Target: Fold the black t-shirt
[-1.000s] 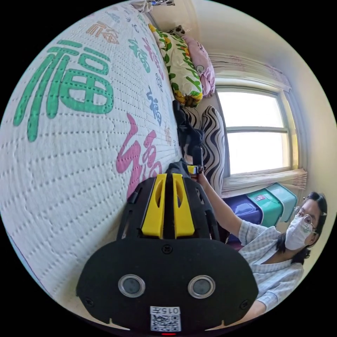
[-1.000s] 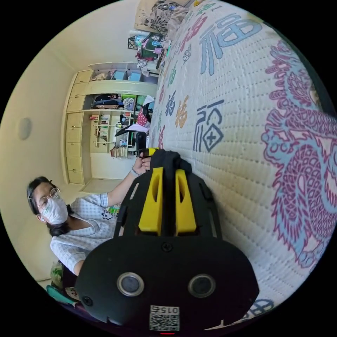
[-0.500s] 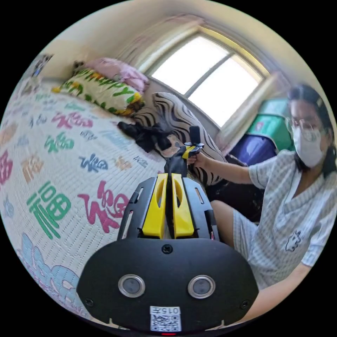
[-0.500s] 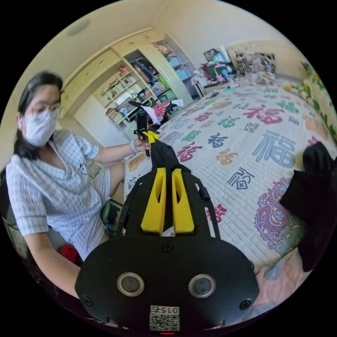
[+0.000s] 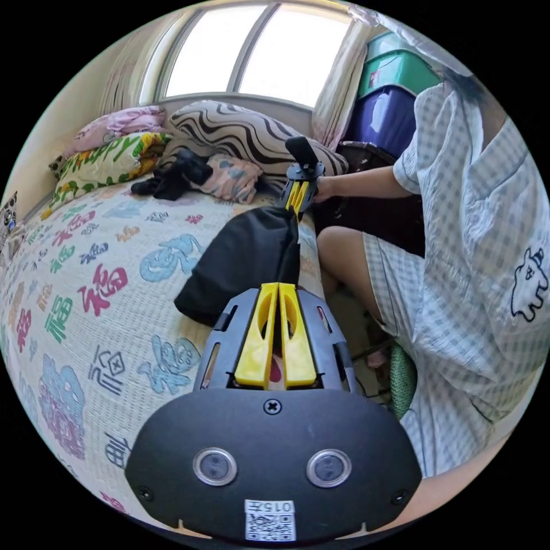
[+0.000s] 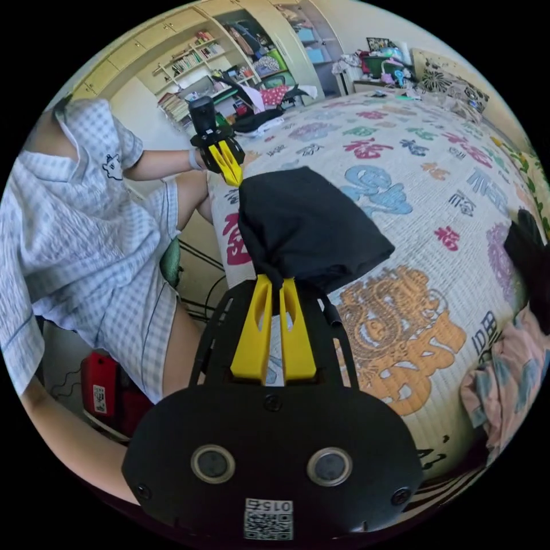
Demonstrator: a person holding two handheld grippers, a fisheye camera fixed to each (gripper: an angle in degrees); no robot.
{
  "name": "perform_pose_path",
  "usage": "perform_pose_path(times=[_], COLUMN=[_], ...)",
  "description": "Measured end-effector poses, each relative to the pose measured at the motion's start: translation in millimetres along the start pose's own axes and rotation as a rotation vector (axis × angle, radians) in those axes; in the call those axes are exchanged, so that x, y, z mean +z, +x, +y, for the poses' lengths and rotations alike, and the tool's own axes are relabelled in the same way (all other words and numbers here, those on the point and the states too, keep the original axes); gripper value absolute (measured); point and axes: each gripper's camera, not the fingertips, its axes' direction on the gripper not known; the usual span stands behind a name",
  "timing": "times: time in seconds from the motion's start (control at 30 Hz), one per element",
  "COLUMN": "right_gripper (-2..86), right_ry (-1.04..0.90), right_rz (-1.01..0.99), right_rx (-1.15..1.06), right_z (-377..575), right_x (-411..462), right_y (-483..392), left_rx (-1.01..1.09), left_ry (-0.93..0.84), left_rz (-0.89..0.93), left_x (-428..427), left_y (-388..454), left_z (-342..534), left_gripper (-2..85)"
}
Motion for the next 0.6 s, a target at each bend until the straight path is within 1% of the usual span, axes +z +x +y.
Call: perform_pose_path(times=[0.13,0.2,0.23,0.3,0.33,0.4,0.43,0.5,0.57,0.6], right_gripper=[2.4,4.9,5.3,7.3,7.9,8.7,8.5,5.6,3.1,1.7], right_ry=[-0.139,-0.214,-0.221,-0.229,-0.233,-0.188,-0.163,0.015,0.073,0.017], right_rz=[0.021,0.002,-0.007,-0.050,-0.067,-0.064,-0.053,-0.045,-0.085,-0.115], right_rx=[-0.005,0.042,0.056,0.155,0.189,0.328,0.354,0.382,0.359,0.345], right_z=[-1,-1,0,7,10,21,21,13,-2,-12], right_x=[28,37,36,27,24,7,2,-14,-9,5], right_y=[-9,-7,-5,4,7,16,17,14,15,19], left_rx=[-0.026,-0.036,-0.056,-0.110,-0.170,-0.283,-0.345,-0.432,-0.472,-0.496], left_ry=[-0.091,-0.141,-0.159,-0.152,-0.108,-0.019,0.042,0.075,0.034,-0.018], left_rz=[0.007,-0.013,-0.003,0.028,0.064,0.106,0.100,0.042,0.025,0.016], left_x=[39,53,57,50,39,19,8,5,21,37], left_y=[11,13,12,6,0,-14,-23,-37,-53,-63], left_z=[4,5,5,5,4,1,-3,-10,-15,-14], left_gripper=[-0.3,-0.1,0.1,1.1,2.4,5.1,6.3,6.5,5.9,5.3])
